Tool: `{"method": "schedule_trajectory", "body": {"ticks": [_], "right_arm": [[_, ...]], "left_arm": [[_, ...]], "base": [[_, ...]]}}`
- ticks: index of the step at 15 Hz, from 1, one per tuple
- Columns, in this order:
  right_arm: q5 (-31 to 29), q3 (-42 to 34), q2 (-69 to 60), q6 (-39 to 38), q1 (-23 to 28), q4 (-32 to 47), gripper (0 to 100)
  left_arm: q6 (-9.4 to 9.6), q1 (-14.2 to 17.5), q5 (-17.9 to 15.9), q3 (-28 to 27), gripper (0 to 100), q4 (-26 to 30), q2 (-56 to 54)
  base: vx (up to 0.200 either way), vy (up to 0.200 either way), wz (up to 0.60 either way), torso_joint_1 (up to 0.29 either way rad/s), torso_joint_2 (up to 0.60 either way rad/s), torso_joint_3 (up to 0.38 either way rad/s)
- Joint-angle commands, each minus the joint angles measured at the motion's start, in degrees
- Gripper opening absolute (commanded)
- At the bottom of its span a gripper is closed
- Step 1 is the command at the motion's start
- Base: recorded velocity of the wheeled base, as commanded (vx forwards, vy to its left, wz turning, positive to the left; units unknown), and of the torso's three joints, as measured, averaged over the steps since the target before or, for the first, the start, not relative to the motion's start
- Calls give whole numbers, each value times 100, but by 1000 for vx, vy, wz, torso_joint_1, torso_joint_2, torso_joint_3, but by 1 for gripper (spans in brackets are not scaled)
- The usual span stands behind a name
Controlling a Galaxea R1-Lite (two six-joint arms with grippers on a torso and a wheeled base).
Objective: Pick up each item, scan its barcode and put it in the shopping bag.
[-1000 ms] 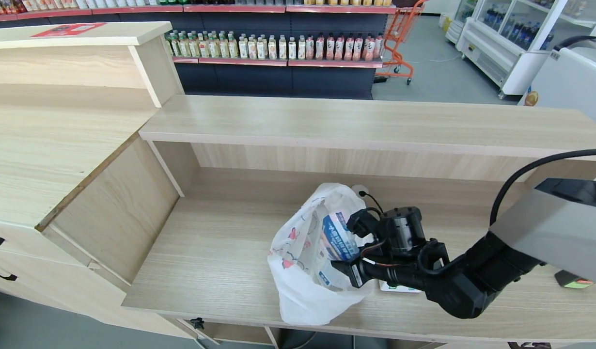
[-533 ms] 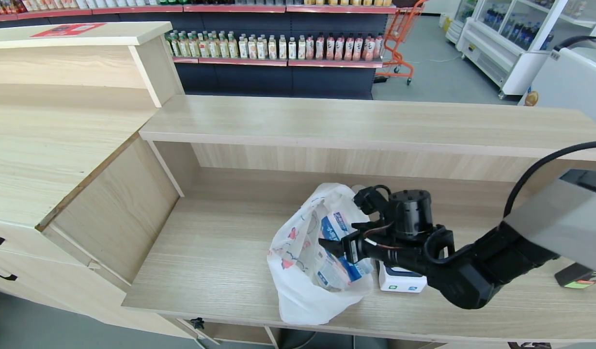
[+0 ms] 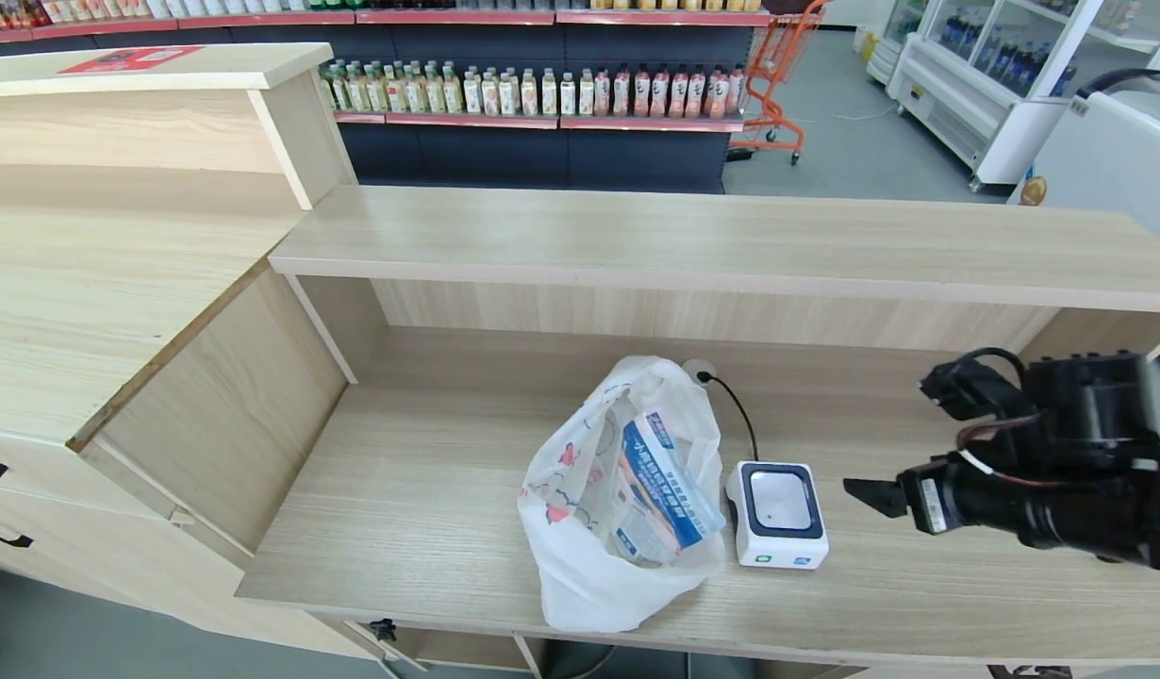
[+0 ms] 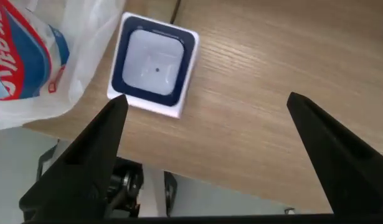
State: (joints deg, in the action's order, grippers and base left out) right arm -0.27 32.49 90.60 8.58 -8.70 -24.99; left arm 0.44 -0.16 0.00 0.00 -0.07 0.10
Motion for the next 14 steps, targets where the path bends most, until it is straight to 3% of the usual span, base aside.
{"method": "schedule_trajectory", "body": {"ticks": [1, 4, 7, 9, 14], "right_arm": [[-105, -823, -1370, 12, 334, -243, 100], [159, -1016, -2161, -313, 334, -296, 100], [879, -1122, -2697, -682, 352, -322, 100], [915, -1359, -3092, -1306, 369, -322, 100], [835, -2317, -4622, -1210, 501, -50, 100]], "left_arm": [[0, 7, 0, 0, 100, -1, -1], [0, 7, 0, 0, 100, -1, -1], [0, -2, 0, 0, 100, -1, -1], [0, -2, 0, 0, 100, -1, -1], [-44, -2, 0, 0, 100, -1, 8]], "base": [[0, 0, 0, 0, 0, 0], [0, 0, 0, 0, 0, 0], [0, 0, 0, 0, 0, 0], [0, 0, 0, 0, 0, 0], [0, -40, 0, 0, 0, 0]]}}
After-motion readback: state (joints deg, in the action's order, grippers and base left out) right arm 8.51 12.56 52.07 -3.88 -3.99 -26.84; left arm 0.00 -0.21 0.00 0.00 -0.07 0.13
